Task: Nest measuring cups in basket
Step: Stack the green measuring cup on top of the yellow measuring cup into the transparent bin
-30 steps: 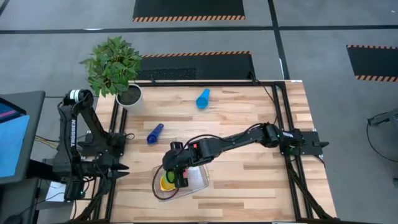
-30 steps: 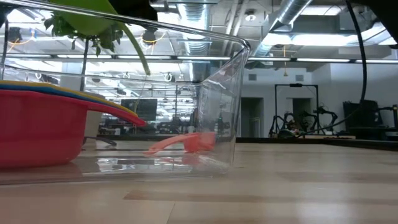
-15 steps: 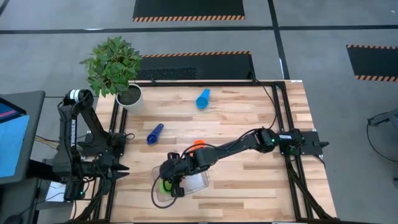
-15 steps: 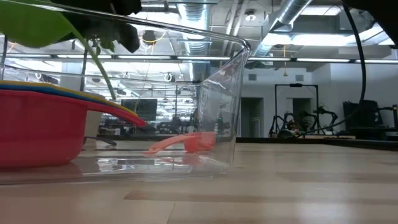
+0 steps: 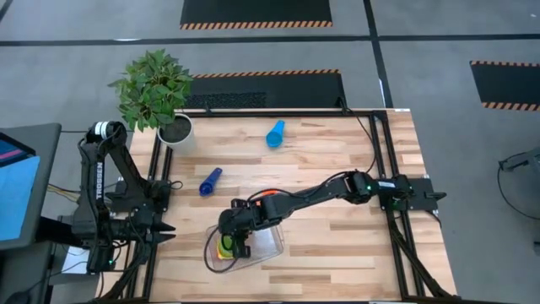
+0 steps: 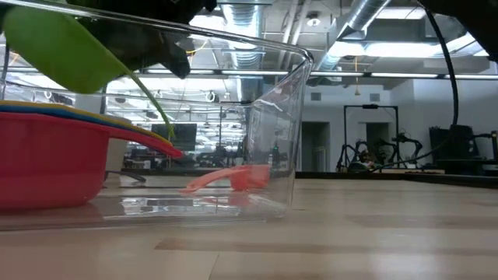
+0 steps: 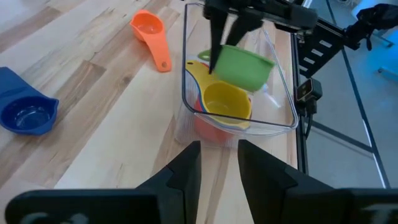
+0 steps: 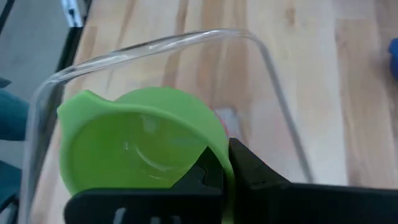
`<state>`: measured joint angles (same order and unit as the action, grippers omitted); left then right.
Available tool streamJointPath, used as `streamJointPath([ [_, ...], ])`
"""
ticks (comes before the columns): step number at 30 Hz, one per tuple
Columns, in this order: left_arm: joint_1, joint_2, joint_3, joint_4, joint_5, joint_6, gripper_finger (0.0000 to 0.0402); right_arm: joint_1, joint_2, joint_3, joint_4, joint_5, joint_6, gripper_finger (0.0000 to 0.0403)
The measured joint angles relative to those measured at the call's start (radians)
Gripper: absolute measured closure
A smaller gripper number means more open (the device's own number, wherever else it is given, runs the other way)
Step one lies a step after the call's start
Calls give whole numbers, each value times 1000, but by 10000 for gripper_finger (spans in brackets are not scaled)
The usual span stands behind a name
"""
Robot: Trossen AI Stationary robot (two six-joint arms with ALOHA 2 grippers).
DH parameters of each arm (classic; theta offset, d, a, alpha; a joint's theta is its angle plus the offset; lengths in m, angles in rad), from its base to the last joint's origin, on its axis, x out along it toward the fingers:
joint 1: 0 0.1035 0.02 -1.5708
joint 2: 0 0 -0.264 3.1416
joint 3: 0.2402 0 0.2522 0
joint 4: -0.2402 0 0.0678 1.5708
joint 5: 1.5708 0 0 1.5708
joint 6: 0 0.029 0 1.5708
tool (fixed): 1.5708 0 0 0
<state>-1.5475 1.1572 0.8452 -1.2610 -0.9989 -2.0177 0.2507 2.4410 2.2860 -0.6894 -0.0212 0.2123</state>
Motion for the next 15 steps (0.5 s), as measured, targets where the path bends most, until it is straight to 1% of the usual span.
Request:
streamJointPath([
  [5, 0, 0, 0, 0, 0, -7, 308, -10, 21, -1, 3, -3, 24, 384],
  [9, 0, 0, 0, 0, 0, -7, 308, -3, 29, 2, 31, -2, 31, 374],
  [15, 0, 0, 0, -4, 0, -3, 308, 9, 33, 0, 27, -6, 38, 367],
])
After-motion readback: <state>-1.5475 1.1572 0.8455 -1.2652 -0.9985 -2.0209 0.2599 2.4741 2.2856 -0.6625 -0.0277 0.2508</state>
